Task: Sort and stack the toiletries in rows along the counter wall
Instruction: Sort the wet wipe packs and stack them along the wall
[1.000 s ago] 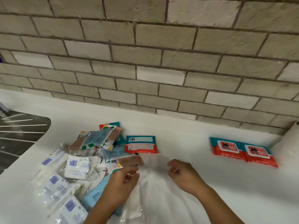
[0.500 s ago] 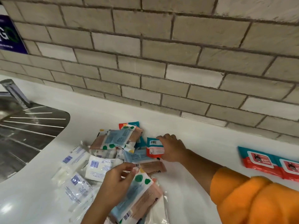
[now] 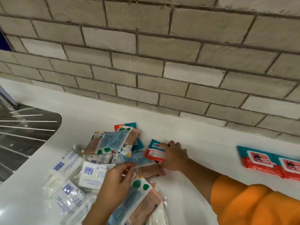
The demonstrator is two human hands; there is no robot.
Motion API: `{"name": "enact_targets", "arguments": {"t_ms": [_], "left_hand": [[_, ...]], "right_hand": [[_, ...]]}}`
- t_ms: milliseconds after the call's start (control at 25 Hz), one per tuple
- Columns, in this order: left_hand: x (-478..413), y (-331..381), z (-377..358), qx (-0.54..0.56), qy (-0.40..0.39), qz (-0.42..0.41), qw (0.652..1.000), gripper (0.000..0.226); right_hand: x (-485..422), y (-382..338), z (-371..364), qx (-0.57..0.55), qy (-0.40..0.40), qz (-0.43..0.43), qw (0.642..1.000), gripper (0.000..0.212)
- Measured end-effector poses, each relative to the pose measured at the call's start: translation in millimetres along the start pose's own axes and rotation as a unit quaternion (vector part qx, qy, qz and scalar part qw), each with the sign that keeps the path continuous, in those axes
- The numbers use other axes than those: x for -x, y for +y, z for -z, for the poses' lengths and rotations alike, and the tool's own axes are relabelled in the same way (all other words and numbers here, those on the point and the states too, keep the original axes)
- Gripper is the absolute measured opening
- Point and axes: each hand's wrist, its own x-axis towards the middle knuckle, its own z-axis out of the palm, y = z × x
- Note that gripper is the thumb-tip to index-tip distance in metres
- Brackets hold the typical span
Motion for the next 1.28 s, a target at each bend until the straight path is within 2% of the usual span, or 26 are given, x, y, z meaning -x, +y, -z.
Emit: {"name": "enact_targets", "arguments": {"t_ms": [80,120,160,200,280,400,440,520,680,840,1000,1120,1280], "left_hand": [[-10,9,1,-0.012,0.000,-0.028,1.000,0.018],[-17,12,3,-0.018,0.002,-0.035,0.999,0.017],[-26,17,5,-0.019,0.006,-0.035,0.999,0.016],[-35,21,7,-0.012,0.012,-0.030,0.999,0.016],[-59,28,12,-0.009,0.020,-0.015,1.000,0.018],[-113,24,17,-0.054,0.054,-0.006,0.997,0.019],[-134,17,18,-0.099,0.062,0.006,0.993,0.017],[-174,-1,19,-0.194,0.063,0.065,0.977,0.022],[-215,-25,20,-0.223,0.038,0.194,0.954,0.030],[-232,-35,21,-0.231,0.004,0.228,0.946,0.028],[-240,-25,20,-0.155,0.009,0.305,0.940,0.031],[-229,-5,15,-0.153,-0.005,0.309,0.939,0.024],[-209,15,5,-0.120,0.013,0.244,0.962,0.017]], "right_hand": [[7,5,-3,-0.039,-0.007,-0.025,0.999,0.090],[12,7,-1,-0.099,-0.022,-0.041,0.994,0.089],[16,11,2,-0.198,-0.039,-0.058,0.978,0.086],[21,17,8,-0.324,-0.049,-0.072,0.942,0.076],[33,27,18,-0.535,-0.077,-0.107,0.834,0.051],[48,43,20,-0.738,-0.133,-0.163,0.641,0.043],[52,47,18,-0.776,-0.145,-0.164,0.591,0.044],[61,51,7,-0.820,-0.149,-0.152,0.531,0.048],[81,52,-21,-0.856,-0.140,-0.140,0.478,0.045],[84,54,-29,-0.855,-0.140,-0.151,0.476,0.042],[85,53,-30,-0.862,-0.130,-0.151,0.466,0.043],[86,53,-29,-0.865,-0.124,-0.157,0.461,0.043],[88,50,-26,-0.861,-0.118,-0.164,0.467,0.049]]}}
